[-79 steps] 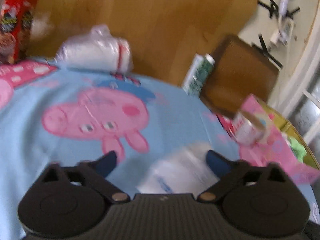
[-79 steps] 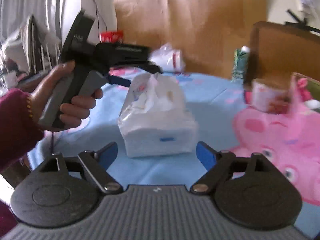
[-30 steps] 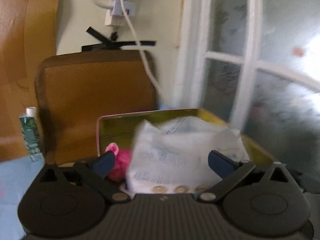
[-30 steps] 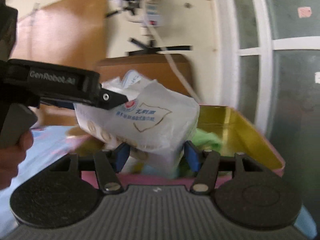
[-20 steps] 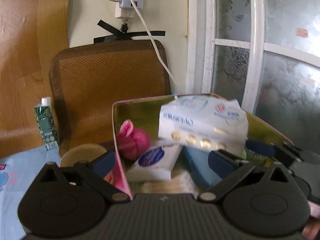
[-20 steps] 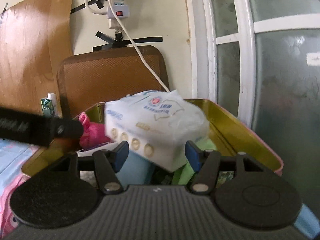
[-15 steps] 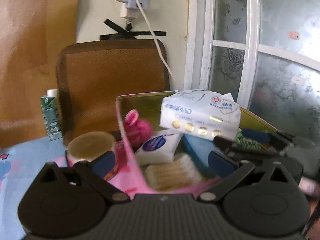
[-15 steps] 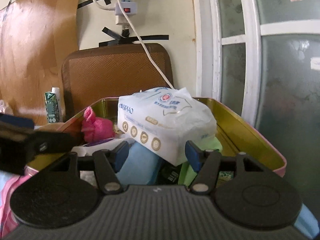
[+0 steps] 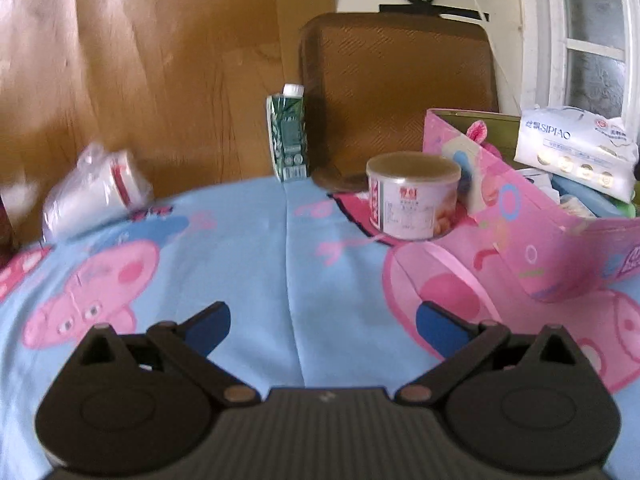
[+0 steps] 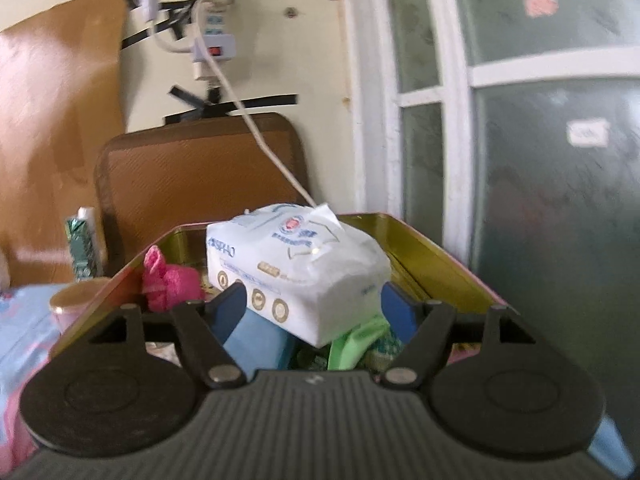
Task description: Organize soft objects
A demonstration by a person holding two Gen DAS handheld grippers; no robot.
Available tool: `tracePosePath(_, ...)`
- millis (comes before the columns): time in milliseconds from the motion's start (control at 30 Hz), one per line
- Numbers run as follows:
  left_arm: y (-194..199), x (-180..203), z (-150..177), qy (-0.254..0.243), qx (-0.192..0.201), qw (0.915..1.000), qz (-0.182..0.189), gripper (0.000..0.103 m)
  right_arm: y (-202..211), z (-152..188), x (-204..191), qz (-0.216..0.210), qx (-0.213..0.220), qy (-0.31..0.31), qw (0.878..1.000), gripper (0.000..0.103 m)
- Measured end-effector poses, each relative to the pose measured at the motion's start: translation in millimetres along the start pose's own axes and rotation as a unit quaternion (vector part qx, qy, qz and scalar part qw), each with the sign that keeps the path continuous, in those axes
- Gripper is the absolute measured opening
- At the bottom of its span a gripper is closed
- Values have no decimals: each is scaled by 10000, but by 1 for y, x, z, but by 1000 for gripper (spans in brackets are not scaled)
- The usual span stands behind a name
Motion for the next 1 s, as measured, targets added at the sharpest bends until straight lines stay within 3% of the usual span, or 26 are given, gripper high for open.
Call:
tracePosePath(133, -5, 6, 6, -85, -34, 10000, 39, 103, 33, 15, 3, 86, 8, -584, 9983, 81)
tracePosePath(367, 2, 6, 8, -118, 139, 9998, 80, 103, 75, 43, -9, 64, -214, -614, 9979, 85)
tracePosePath(533, 6, 12, 10, -290, 231, 9993, 25, 103, 75, 57, -27, -35, -581, -589, 9966, 86)
tracePosePath(633, 9, 16, 11, -439, 315, 9985, 1, 103, 68, 71, -32, -169, -1051, -741, 9916, 87)
tracePosePath(867, 10, 19, 11, -515, 338, 9981, 27, 103, 62, 74, -15, -208, -1291, -1341, 9823, 88)
tracePosePath(1000, 9, 18, 11, -466, 309, 9984, 51, 103, 64, 74, -20, -243, -1262, -1257, 9837, 89)
Point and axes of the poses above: each gripper's, at about its wrist camera, not at the fingertips, and y roughly against the way its jaws point, x to its right, z to its underside, the point moved 5 cm from there along -y, roughly the way its jaws point, and after that the axes turned 15 degrees about z, right-handed, at the moved point
